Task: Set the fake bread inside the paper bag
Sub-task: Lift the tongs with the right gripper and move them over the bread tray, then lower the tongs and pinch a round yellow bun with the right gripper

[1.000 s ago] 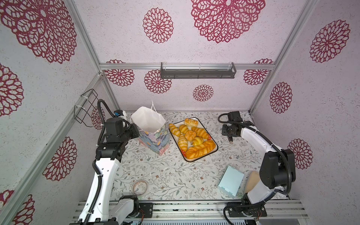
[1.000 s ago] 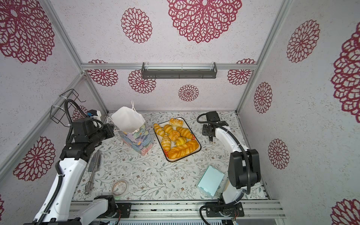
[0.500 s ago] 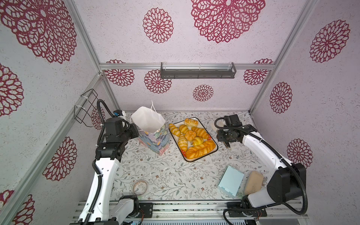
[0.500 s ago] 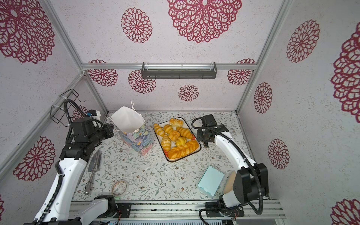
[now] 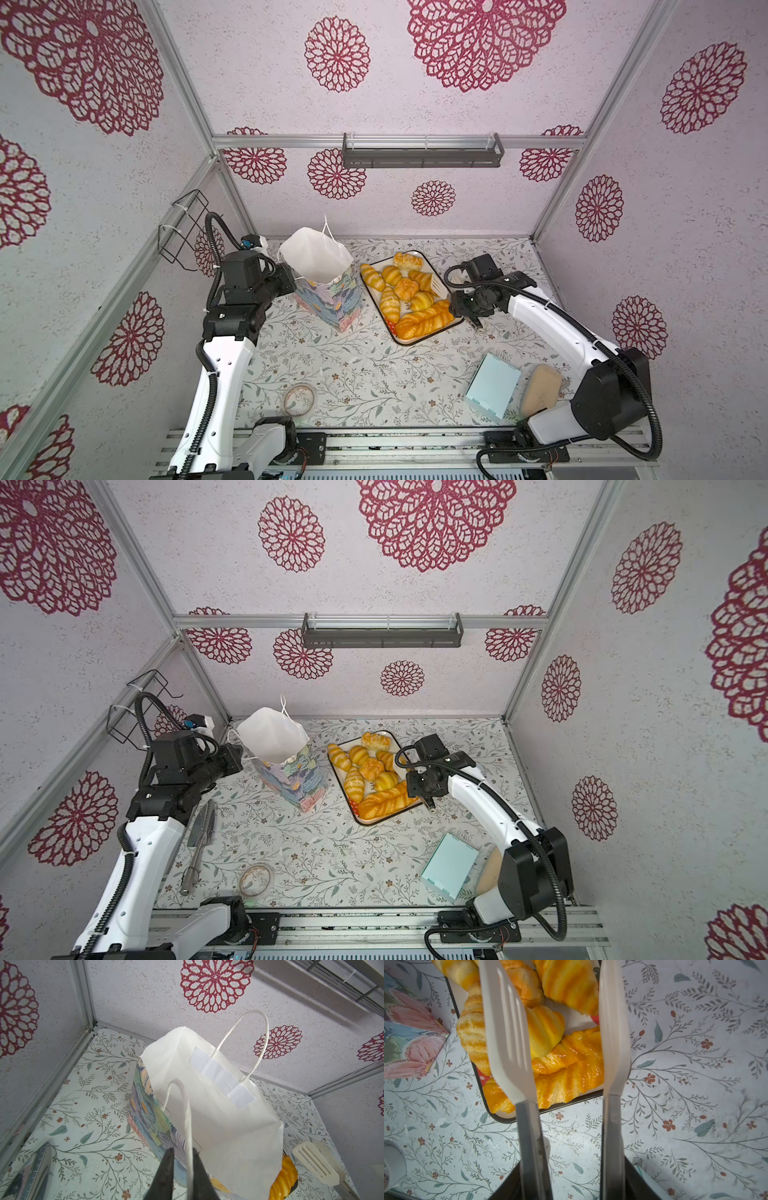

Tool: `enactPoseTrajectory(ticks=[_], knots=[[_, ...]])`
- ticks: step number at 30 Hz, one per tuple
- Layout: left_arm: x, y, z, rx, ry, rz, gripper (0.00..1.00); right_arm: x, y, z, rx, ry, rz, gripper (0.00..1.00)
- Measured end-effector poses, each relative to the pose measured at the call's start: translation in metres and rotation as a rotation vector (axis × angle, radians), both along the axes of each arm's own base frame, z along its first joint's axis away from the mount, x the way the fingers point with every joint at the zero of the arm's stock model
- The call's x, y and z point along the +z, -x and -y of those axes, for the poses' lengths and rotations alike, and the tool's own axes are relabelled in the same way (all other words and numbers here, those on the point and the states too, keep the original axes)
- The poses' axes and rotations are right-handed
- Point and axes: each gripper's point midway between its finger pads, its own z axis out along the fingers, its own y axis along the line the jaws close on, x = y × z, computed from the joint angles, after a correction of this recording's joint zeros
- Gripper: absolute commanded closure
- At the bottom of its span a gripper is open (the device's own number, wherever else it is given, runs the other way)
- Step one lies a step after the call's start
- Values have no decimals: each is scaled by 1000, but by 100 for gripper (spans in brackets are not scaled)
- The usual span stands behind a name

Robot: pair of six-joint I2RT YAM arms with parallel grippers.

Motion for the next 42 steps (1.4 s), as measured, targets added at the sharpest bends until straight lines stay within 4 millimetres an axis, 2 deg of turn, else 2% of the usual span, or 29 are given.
enactPoseTrajectory(ticks=[7, 19, 27, 38, 42], knots=[[0, -1, -1, -1, 5, 4, 83, -3, 8, -15, 45, -14, -16, 35], [0, -1, -2, 3, 2, 3, 82, -26, 8, -27, 68, 2, -77, 30], [0, -1, -3, 9, -3, 2, 82, -39, 5, -33, 78, 13, -101, 30], [0, -1, -4, 14, -7, 2, 82, -45, -1, -47, 109, 8, -116, 30], [0, -1, -4, 14, -7, 3, 82, -49, 0, -49, 115, 13, -125, 33]])
